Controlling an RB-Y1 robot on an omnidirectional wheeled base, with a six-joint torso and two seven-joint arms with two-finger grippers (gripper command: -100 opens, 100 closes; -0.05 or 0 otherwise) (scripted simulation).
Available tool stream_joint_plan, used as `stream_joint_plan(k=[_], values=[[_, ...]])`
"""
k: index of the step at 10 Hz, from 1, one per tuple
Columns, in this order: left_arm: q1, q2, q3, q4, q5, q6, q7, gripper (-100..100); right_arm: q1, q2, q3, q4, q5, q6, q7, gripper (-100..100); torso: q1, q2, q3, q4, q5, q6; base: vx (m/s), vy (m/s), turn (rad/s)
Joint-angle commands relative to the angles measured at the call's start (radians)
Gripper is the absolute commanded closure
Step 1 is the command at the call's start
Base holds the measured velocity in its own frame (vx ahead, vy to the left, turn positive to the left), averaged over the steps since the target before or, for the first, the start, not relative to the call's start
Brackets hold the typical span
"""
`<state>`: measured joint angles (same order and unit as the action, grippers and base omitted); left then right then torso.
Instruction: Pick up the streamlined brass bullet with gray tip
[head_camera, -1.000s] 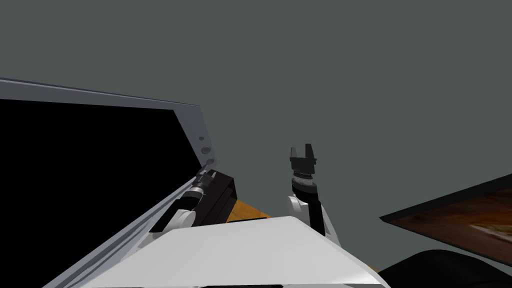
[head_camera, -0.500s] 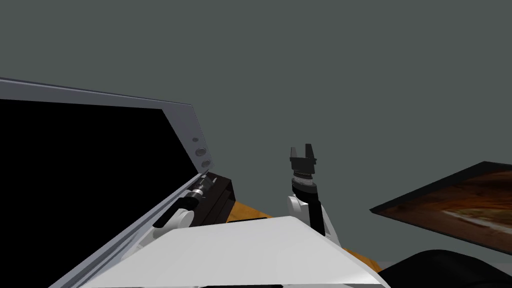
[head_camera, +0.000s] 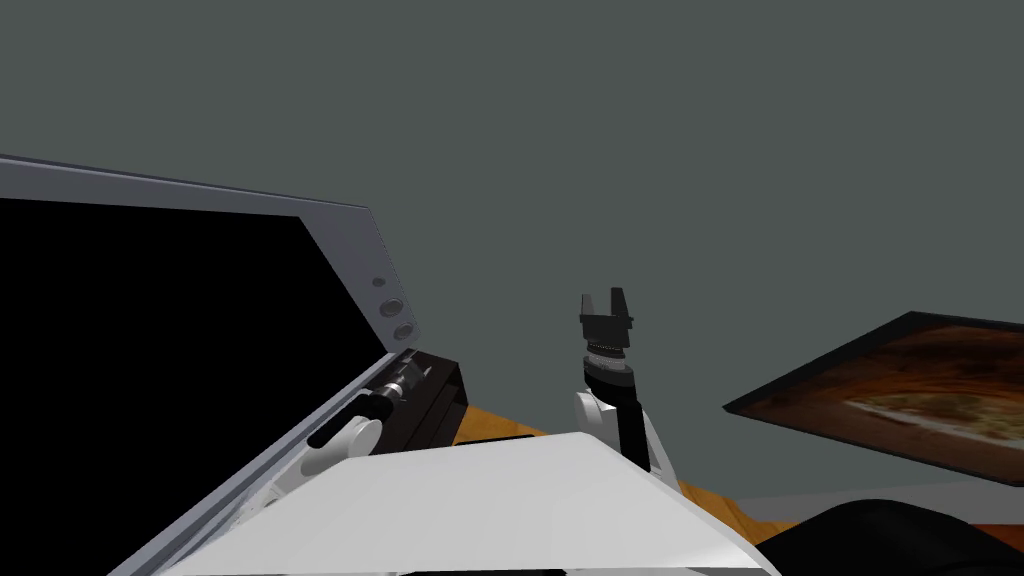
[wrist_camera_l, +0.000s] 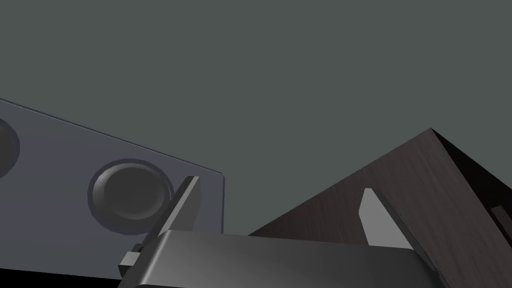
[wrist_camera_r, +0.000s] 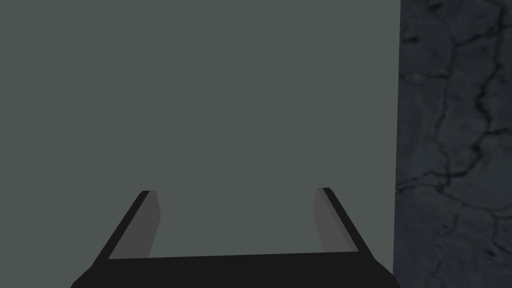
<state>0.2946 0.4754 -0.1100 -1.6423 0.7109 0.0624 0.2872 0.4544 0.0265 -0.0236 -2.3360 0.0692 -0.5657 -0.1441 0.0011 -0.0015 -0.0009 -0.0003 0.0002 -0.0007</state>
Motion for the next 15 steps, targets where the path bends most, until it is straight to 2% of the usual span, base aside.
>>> stream_joint_plan(k=[1,2,3,4,5,6,7,9,10,11,12,13,14,15], values=[[-0.014,0.032,0.001,0.043,0.05,0.05,0.012,-100,0.0,0.0,0.0,0.0,0.0,0.0,0.0,0,0.0,0.0,0.0,0.0,0.0,0.0,0.02,0.022,-0.11],[-0.014,0.032,0.001,0.043,0.076,0.074,0.012,-100,0.0,0.0,0.0,0.0,0.0,0.0,0.0,0,0.0,0.0,0.0,0.0,0.0,0.0,0.019,0.02,-0.076],[-0.03,0.059,-0.006,0.088,0.111,0.102,0.02,-100,0.0,0.0,0.0,0.0,0.0,0.0,0.0,0,0.0,0.0,0.0,0.0,0.0,0.0,0.021,0.02,-0.114],[-0.03,0.059,-0.006,0.088,0.133,0.125,0.02,-100,0.0,0.0,0.0,0.0,0.0,0.0,0.0,0,0.0,0.0,0.0,0.0,0.0,0.0,0.017,0.018,-0.08],[-0.045,0.085,-0.012,0.132,0.174,0.149,0.029,-100,0.0,0.0,0.0,0.0,0.0,0.0,0.0,0,0.0,0.0,0.0,0.0,0.0,0.0,0.019,0.018,-0.132],[-0.045,0.085,-0.012,0.132,0.189,0.177,0.029,-100,0.0,0.0,0.0,0.0,0.0,0.0,0.0,0,0.0,0.0,0.0,0.0,0.0,0.0,0.016,0.018,-0.07],[-0.06,0.111,-0.018,0.175,0.228,0.204,0.036,-100,0.0,0.0,0.0,0.0,0.0,0.0,0.0,0,0.0,0.0,0.0,0.0,0.0,0.0,0.022,0.023,-0.164],[-0.06,0.111,-0.018,0.175,0.244,0.228,0.036,-100,0.0,0.0,0.0,0.0,0.0,0.0,0.0,0,0.0,0.0,0.0,0.0,0.0,0.0,0.015,0.017,-0.018],[-0.074,0.135,-0.024,0.218,0.295,0.265,0.043,-100,0.0,0.0,0.0,0.0,0.0,0.0,0.0,0,-0.001,0.0,0.0,0.0,0.0,0.0,0.016,0.009,-0.12],[-0.074,0.135,-0.024,0.218,0.297,0.278,0.043,-100,0.0,0.0,0.0,0.0,0.0,0.0,0.0,0,-0.001,0.0,0.0,0.0,0.0,0.0,0.015,0.018,-0.078],[-0.089,0.159,-0.03,0.25,0.327,0.324,0.05,-100,0.0,0.0,0.0,0.0,0.0,0.0,0.0,0,-0.001,0.0,0.0,0.0,0.0,0.0,0.023,0.021,-0.125],[-0.089,0.159,-0.03,0.259,0.349,0.326,0.05,-100,0.0,0.0,0.0,0.0,0.0,0.0,0.0,0,0.0,0.0,0.0,0.0,0.0,0.0,0.018,0.022,-0.067],[-0.102,0.182,-0.036,0.299,0.386,0.366,0.056,-100,0.0,0.0,0.0,0.0,0.0,0.0,0.0,0,0.0,0.0,0.0,0.0,0.0,0.0,0.019,0.026,-0.111],[-0.102,0.182,-0.036,0.299,0.398,0.373,0.056,-100,0.0,0.0,0.0,0.0,0.0,0.0,0.0,0,0.0,0.0,0.0,0.0,0.0,0.0,0.016,0.024,-0.068]])
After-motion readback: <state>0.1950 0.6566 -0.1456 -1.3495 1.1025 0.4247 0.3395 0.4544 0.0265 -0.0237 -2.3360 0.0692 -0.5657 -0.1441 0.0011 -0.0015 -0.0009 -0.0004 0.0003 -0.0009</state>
